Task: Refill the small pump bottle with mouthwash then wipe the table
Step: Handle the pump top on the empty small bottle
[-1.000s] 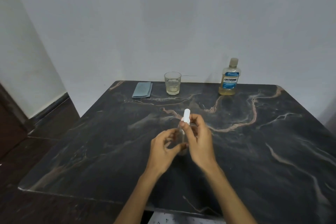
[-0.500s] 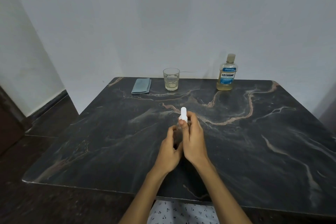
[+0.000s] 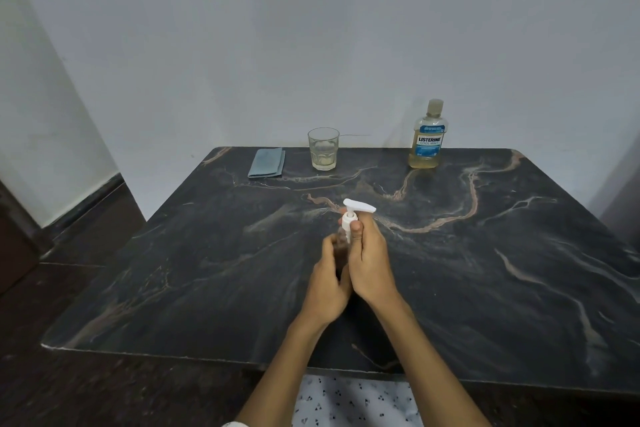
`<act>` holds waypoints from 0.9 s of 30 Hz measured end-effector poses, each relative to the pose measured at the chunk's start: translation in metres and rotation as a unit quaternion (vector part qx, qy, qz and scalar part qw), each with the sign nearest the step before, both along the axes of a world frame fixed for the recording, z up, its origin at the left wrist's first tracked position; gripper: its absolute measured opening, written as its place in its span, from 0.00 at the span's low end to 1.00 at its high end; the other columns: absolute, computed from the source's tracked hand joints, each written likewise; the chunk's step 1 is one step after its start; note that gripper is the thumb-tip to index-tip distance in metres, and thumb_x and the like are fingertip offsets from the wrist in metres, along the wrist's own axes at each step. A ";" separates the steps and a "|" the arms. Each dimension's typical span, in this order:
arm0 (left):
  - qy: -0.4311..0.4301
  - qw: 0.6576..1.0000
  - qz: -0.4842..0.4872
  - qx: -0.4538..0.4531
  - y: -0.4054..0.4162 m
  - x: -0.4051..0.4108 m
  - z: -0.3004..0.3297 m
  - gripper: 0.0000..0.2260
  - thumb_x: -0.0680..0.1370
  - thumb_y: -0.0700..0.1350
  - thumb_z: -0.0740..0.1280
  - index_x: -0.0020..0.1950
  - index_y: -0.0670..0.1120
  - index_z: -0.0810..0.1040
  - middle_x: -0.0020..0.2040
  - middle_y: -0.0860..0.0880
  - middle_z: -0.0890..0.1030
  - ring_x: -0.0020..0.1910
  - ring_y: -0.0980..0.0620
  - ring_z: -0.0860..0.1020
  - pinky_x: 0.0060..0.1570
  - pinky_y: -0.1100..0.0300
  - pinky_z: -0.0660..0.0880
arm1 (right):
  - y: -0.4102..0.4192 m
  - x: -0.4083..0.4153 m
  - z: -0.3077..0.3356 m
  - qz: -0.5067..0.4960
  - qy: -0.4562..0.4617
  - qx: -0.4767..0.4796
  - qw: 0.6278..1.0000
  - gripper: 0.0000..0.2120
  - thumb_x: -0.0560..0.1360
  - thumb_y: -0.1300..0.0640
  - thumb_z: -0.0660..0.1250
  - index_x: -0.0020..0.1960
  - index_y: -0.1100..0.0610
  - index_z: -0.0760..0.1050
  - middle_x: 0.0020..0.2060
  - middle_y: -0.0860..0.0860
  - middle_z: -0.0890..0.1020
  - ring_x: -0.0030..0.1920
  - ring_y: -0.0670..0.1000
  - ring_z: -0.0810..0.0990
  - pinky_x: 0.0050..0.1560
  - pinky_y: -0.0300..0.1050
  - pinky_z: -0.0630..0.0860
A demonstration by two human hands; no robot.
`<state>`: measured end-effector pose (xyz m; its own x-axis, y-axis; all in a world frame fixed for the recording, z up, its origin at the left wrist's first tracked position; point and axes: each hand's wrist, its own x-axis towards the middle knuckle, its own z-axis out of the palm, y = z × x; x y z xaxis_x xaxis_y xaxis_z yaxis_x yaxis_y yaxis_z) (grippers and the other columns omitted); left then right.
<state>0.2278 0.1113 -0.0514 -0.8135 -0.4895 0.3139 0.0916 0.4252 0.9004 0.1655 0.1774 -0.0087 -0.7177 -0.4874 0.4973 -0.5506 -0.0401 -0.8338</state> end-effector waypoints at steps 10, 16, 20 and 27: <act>-0.005 1.000 0.012 0.009 0.001 -0.001 -0.002 0.17 0.79 0.40 0.63 0.65 0.49 0.64 0.55 0.55 0.80 0.55 0.59 0.79 0.56 0.55 0.76 | -0.002 0.001 -0.006 -0.025 -0.039 -0.108 0.993 0.04 0.81 0.48 0.49 0.51 0.46 0.61 0.39 0.41 0.74 0.37 0.38 0.74 0.40 0.31 0.71; -0.014 0.998 0.027 0.049 0.004 -0.004 -0.001 0.15 0.83 0.55 0.51 0.59 0.53 0.73 0.50 0.59 0.82 0.50 0.62 0.80 0.46 0.70 0.74 | -0.009 0.011 -0.014 -0.007 -0.031 -0.098 0.995 0.15 0.72 0.40 0.64 0.50 0.44 0.60 0.41 0.39 0.73 0.40 0.39 0.74 0.42 0.33 0.71; -0.017 0.999 0.035 0.029 0.004 -0.005 0.000 0.11 0.84 0.49 0.53 0.59 0.54 0.74 0.50 0.61 0.82 0.50 0.63 0.80 0.46 0.72 0.73 | -0.010 0.009 -0.016 -0.011 -0.027 -0.104 0.994 0.16 0.72 0.42 0.65 0.52 0.44 0.61 0.43 0.39 0.72 0.42 0.40 0.74 0.43 0.32 0.70; -0.015 0.999 0.037 0.014 0.005 -0.005 -0.004 0.11 0.83 0.51 0.55 0.62 0.55 0.73 0.52 0.61 0.81 0.53 0.63 0.79 0.50 0.68 0.75 | -0.009 0.006 -0.022 -0.002 -0.019 -0.095 0.995 0.20 0.73 0.43 0.64 0.61 0.52 0.68 0.48 0.42 0.76 0.47 0.43 0.76 0.47 0.32 0.71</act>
